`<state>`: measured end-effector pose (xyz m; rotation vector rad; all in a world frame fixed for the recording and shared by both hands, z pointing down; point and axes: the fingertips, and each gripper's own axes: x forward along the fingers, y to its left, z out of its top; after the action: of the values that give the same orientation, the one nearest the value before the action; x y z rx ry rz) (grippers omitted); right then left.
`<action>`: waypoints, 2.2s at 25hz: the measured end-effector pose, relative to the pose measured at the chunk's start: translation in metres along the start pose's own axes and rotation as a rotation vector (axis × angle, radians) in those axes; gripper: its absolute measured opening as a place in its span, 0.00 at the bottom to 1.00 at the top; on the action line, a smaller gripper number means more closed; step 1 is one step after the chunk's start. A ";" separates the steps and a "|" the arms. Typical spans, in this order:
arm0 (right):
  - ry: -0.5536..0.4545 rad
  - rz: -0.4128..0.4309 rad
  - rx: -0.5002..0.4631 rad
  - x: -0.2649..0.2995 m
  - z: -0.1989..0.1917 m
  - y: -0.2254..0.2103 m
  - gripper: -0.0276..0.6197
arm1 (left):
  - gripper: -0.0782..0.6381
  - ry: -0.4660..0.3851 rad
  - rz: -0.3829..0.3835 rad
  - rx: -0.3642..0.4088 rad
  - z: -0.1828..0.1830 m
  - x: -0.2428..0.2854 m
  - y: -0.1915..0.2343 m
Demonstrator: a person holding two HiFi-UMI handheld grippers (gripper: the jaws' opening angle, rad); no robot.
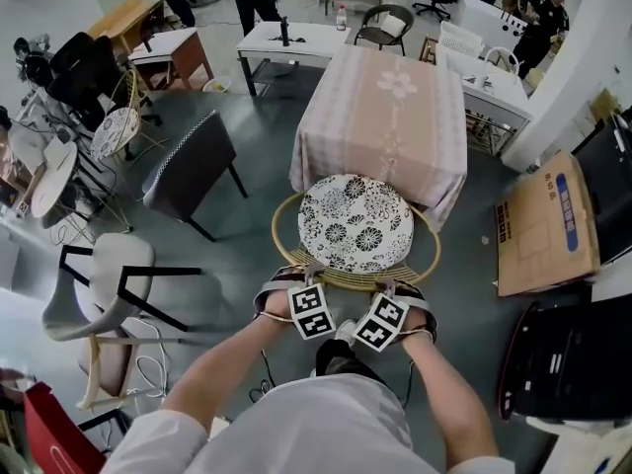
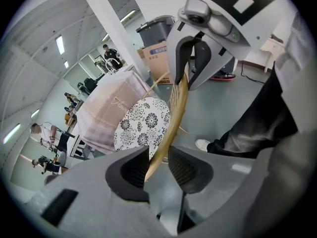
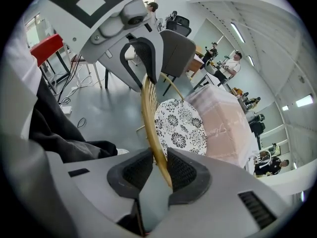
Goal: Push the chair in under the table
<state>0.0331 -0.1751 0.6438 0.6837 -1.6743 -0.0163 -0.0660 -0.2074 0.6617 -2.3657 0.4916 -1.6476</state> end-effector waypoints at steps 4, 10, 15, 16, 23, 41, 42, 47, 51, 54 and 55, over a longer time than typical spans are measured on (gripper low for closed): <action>-0.010 0.011 -0.009 0.006 0.006 -0.011 0.16 | 0.28 0.013 -0.003 0.012 -0.001 0.007 0.014; -0.018 0.026 -0.018 0.017 0.007 -0.030 0.16 | 0.28 0.032 0.006 0.014 0.005 0.020 0.035; -0.035 0.025 -0.032 0.023 0.009 -0.048 0.15 | 0.28 0.046 0.010 0.018 0.012 0.028 0.052; -0.040 0.018 -0.035 0.024 0.009 -0.051 0.15 | 0.28 0.051 0.008 0.017 0.013 0.029 0.055; -0.066 0.009 -0.029 0.034 0.010 -0.074 0.15 | 0.28 0.096 0.004 0.012 0.020 0.043 0.076; -0.086 -0.034 -0.007 0.055 -0.003 -0.135 0.15 | 0.29 0.099 0.026 0.028 0.053 0.074 0.120; -0.084 -0.035 -0.005 0.056 -0.002 -0.137 0.15 | 0.29 0.098 0.025 0.034 0.054 0.075 0.122; -0.084 -0.043 -0.004 0.060 0.001 -0.146 0.15 | 0.29 0.096 0.031 0.043 0.054 0.081 0.133; -0.085 -0.048 0.004 0.065 0.002 -0.156 0.15 | 0.29 0.096 0.038 0.043 0.058 0.088 0.144; -0.084 -0.045 0.006 0.067 0.005 -0.161 0.15 | 0.29 0.103 0.042 0.042 0.058 0.090 0.151; -0.083 -0.041 0.005 0.068 0.005 -0.161 0.16 | 0.29 0.106 0.038 0.044 0.058 0.091 0.152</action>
<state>0.0924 -0.3394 0.6422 0.7298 -1.7397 -0.0701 -0.0058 -0.3834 0.6650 -2.2331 0.5108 -1.7544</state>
